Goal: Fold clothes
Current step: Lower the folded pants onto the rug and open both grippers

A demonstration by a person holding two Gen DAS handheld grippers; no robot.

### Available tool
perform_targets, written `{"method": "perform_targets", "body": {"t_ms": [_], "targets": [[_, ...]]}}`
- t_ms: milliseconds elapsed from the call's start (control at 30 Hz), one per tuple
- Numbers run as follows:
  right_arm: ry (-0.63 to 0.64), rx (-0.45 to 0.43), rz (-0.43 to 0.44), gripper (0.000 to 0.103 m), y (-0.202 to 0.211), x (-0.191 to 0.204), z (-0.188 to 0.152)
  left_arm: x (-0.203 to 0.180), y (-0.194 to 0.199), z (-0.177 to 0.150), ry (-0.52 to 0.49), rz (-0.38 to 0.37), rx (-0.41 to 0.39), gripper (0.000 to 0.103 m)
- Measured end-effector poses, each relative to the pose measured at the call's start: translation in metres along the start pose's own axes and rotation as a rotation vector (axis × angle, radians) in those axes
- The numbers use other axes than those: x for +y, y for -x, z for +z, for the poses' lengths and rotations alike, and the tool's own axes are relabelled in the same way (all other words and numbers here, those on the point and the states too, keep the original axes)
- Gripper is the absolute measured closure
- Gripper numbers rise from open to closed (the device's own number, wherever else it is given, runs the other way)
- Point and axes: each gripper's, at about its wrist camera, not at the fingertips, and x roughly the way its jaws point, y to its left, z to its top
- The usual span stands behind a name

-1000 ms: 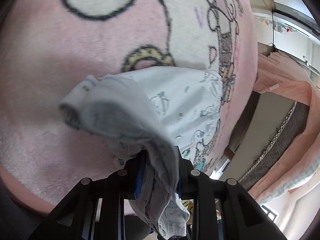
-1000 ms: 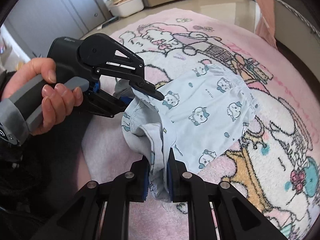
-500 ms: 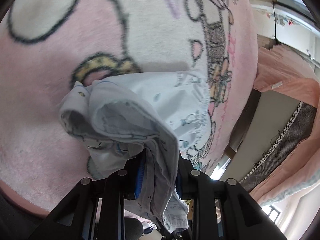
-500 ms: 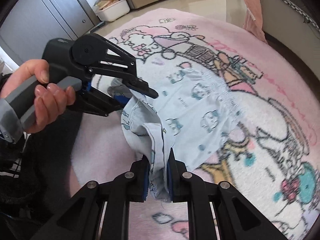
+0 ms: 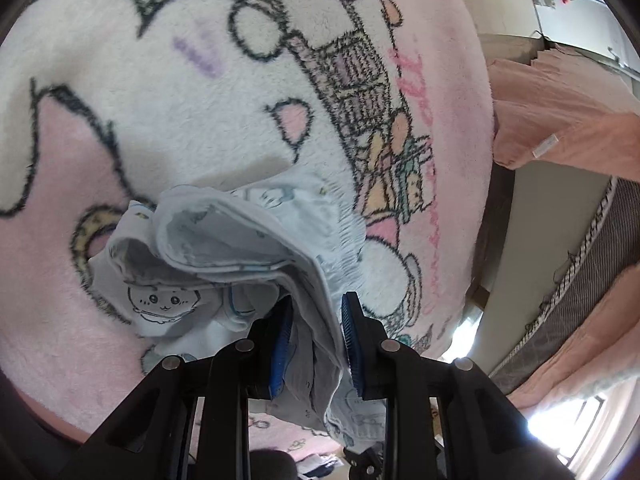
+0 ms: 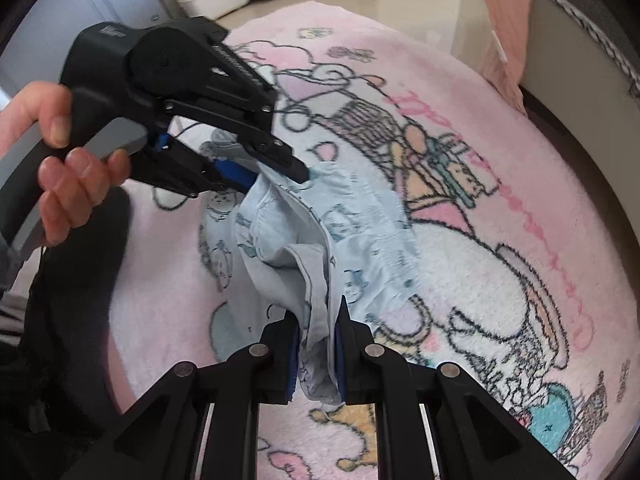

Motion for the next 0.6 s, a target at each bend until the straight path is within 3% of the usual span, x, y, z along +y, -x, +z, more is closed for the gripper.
{"method": "perform_targets", "body": {"t_ms": [200, 433, 500, 600], "targets": [[-0.085, 0.018, 0.039, 0.091, -0.020, -0.032, 0.004, 0.001, -0.019, 0.015, 0.081, 0.020, 0.041, 0.080], [-0.126, 0.038, 0.063, 0.088, -0.042, -0.050, -0.001, -0.002, -0.035, 0.023, 0.083, 0.065, 0.063, 0.079], [-0.137, 0.038, 0.066, 0.088, -0.047, -0.055, -0.001, -0.003, -0.037, 0.026, 0.079, 0.072, 0.067, 0.076], [-0.150, 0.040, 0.066, 0.088, -0.053, -0.061, -0.002, -0.004, -0.039, 0.030, 0.081, 0.061, 0.079, 0.063]]}}
